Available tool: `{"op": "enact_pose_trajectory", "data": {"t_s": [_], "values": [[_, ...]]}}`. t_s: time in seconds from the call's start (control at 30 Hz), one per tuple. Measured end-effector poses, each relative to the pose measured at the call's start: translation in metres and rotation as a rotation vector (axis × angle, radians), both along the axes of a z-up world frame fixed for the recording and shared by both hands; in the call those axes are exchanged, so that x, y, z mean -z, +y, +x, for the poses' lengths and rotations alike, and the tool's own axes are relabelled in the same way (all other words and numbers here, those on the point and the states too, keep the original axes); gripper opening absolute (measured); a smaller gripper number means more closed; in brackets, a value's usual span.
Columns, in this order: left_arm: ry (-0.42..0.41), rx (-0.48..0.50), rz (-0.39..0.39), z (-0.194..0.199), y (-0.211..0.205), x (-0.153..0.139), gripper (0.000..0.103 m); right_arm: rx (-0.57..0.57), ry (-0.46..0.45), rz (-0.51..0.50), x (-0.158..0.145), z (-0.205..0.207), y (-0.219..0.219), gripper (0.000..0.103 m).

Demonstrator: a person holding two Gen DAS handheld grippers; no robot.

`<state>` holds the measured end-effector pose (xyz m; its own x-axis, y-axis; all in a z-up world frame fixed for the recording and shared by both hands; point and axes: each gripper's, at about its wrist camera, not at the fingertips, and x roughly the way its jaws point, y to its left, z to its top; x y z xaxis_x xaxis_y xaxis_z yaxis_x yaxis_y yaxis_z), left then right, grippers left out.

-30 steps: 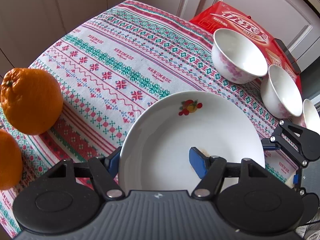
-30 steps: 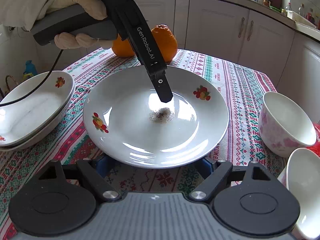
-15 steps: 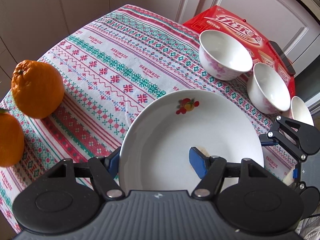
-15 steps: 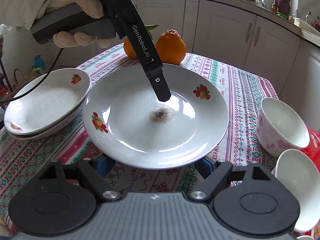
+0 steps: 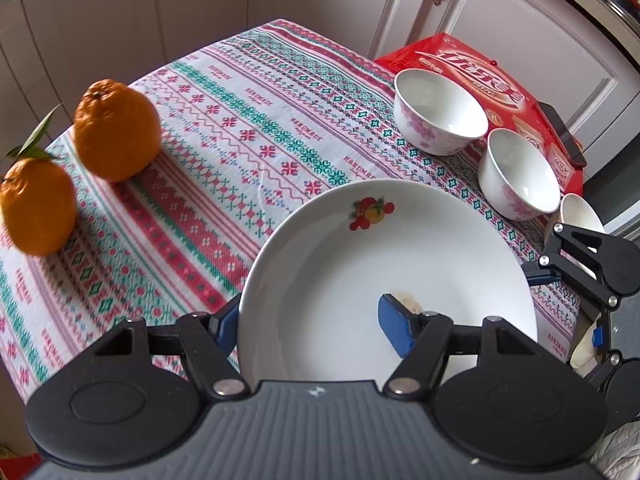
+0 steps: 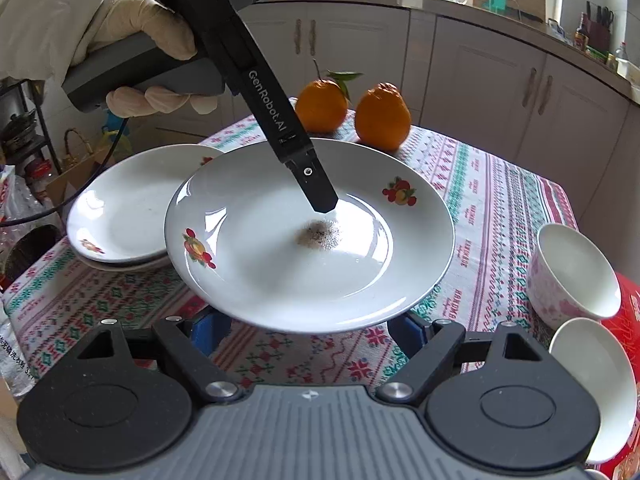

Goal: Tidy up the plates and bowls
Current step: 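Lift the stained white plate with the left tool, then carry the stained plate in the left tool over the white plate stack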

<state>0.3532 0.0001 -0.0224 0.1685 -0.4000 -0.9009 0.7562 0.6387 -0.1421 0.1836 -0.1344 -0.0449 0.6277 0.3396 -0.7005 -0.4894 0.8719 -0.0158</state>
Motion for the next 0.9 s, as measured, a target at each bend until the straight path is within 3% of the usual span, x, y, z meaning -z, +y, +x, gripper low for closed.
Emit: {"op": "enact_pose_trajectory", "data": {"t_s": [0.9], "values": [[-0.033,-0.241,-0.033,-0.055,0.104,-0.017,0.069,-0.220,-0.040,-0.001,-0.011,-0.016,0.063,0.088]]}}
